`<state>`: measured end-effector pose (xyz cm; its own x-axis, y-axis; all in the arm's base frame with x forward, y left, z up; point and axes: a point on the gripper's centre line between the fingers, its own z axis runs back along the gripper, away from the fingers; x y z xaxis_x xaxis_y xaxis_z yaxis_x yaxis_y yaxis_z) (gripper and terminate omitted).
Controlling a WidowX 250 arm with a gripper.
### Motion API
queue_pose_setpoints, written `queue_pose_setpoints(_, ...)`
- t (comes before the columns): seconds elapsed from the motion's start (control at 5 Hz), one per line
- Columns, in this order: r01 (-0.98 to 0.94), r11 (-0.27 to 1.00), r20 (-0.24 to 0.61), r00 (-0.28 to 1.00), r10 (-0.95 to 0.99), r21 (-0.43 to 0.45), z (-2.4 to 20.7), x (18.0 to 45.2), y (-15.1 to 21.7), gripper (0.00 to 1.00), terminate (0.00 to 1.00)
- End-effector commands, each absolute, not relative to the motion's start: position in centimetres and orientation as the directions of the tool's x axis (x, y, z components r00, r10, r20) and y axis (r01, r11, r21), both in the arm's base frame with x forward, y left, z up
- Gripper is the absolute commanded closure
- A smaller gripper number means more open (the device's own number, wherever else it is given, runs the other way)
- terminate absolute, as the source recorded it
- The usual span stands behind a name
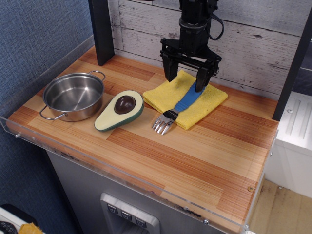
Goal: Put the fork on the lower right part of the table
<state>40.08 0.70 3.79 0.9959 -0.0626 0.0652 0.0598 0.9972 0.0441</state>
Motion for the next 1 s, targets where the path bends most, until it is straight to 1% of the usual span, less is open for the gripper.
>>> queue_pose_setpoints(0.0,0.078,0.996,0.178,0.980,-0.084,0.040,6.4,42.3,-0.4,0.00,0.00)
queue_pose_setpoints(0.2,0.085,0.996,0.194,0.977,-0.090,0.033,6.5,43.0,-0.9,0.00,0.00)
queue_pose_setpoints(0.4,0.092,0.995,0.169,0.981,-0.098,0.039,5.7,43.1,-1.3,0.00,0.00)
queue_pose_setpoints(0.8,0.076,0.996,0.107,0.991,-0.081,0.050,3.6,42.4,-0.7,0.00,0.00)
